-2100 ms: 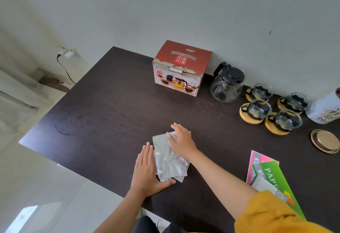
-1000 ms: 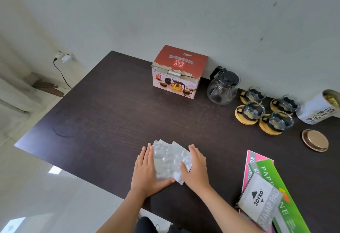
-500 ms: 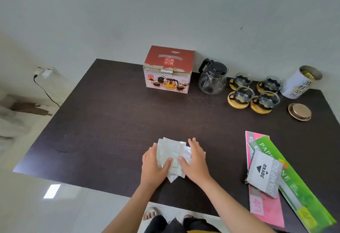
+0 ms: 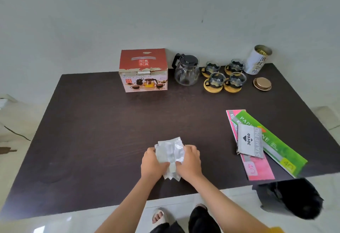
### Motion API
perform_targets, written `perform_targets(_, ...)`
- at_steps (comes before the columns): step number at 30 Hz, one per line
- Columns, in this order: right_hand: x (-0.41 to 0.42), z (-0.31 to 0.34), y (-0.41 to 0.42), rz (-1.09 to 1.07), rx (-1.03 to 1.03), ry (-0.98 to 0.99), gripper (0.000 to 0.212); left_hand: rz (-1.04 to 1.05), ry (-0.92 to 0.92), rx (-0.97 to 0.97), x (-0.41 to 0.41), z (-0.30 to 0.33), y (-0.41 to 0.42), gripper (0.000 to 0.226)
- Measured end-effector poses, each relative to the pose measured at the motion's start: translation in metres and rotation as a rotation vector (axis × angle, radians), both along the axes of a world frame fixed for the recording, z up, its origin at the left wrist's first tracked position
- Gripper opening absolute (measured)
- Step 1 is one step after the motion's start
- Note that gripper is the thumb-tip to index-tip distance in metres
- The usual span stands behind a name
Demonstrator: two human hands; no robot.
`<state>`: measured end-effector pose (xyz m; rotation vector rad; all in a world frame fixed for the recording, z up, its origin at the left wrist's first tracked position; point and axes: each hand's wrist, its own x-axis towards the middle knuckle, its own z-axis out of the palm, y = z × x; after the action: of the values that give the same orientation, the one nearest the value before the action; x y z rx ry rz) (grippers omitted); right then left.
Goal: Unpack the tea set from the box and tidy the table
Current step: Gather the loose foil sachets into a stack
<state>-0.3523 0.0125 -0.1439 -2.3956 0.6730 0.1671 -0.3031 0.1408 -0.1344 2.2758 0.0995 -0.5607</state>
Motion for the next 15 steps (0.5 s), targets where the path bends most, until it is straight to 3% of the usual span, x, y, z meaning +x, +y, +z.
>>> perform_targets(2, 0.001, 0.004, 0.003, -0.072, 0.060, 0.026, 0.046, -0.070, 0.038, 0.053, 0.002, -0.002, 0.000, 0.040)
perform_targets(6, 0.007, 0.006, -0.002, -0.193, 0.176, 0.101, 0.075, -0.220, 0.020, 0.145, 0.006, -0.006, -0.002, 0.013)
perform_targets(10, 0.009, 0.009, -0.015, -0.175, 0.167, 0.221, 0.059, -0.279, -0.057, 0.067, 0.003, -0.010, -0.005, 0.011)
perform_targets(12, 0.005, 0.010, -0.017, -0.165, 0.117, 0.257, 0.060, -0.282, -0.050, -0.009, 0.000, -0.008, -0.007, 0.009)
perform_targets(15, -0.007, 0.007, -0.023, -0.181, 0.164, 0.135, 0.053, -0.276, -0.030, -0.092, -0.004, -0.002, -0.012, 0.013)
